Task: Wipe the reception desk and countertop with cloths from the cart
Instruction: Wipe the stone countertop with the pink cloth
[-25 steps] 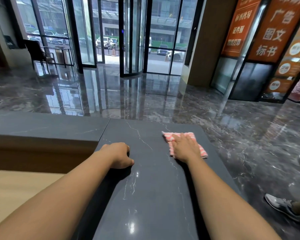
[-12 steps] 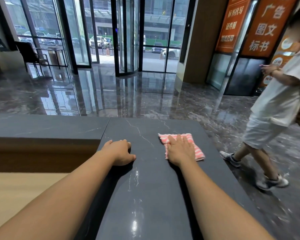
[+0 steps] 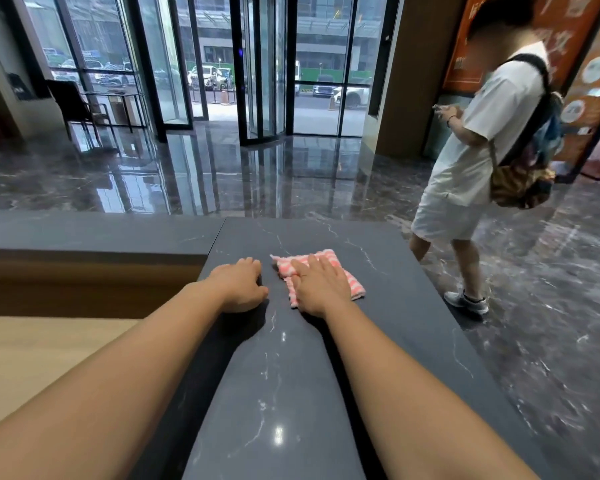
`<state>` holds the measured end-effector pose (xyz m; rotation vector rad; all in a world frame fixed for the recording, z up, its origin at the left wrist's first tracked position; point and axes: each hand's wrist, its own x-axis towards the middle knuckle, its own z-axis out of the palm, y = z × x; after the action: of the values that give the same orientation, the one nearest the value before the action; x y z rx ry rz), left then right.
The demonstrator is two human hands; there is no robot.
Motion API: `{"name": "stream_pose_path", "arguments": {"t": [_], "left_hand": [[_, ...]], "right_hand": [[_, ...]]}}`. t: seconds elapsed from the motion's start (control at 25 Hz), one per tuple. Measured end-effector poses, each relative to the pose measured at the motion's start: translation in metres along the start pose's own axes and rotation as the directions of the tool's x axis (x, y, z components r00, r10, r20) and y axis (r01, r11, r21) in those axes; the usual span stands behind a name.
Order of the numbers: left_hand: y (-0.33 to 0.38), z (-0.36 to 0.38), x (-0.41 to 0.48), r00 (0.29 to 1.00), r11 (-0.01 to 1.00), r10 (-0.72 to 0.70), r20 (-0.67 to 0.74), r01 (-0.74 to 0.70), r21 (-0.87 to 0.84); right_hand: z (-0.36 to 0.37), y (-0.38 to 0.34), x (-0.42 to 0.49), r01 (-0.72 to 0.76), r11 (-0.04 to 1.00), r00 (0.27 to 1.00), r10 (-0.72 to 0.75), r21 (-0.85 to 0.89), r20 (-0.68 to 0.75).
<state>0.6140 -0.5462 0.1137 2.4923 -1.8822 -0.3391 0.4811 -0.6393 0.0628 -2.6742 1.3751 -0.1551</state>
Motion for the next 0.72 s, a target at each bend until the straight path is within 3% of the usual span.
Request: {"name": "stream_pose_path", "arguments": {"t": [0.2, 0.32, 0.48, 0.72], "left_hand": [[0.015, 0.001, -0.017, 0.997, 0.998, -0.001, 0.077, 0.006, -0.069], [0.015, 0.003, -0.025, 0.994, 0.992, 0.022, 0.108, -0.008, -0.128], [0.009, 0.008, -0.035, 0.985, 0.986, 0.023, 0.174, 0.006, -0.168], [-0.003, 0.001, -0.049, 0.981, 0.991, 0.038, 0.19, -0.013, -0.131]], "right_hand": [[-0.014, 0.116, -0.018, -0.246, 0.968, 0.968, 0.243, -0.054, -0.058], [-0.019, 0.142, -0.025, -0.309, 0.95, 0.95, 0.306, -0.049, -0.058], [-0.021, 0.11, -0.034, -0.406, 0.913, 0.913, 0.407, 0.026, -0.021], [0.0, -0.017, -0.044, -0.274, 0.958, 0.96, 0.278, 0.086, -0.038]]}}
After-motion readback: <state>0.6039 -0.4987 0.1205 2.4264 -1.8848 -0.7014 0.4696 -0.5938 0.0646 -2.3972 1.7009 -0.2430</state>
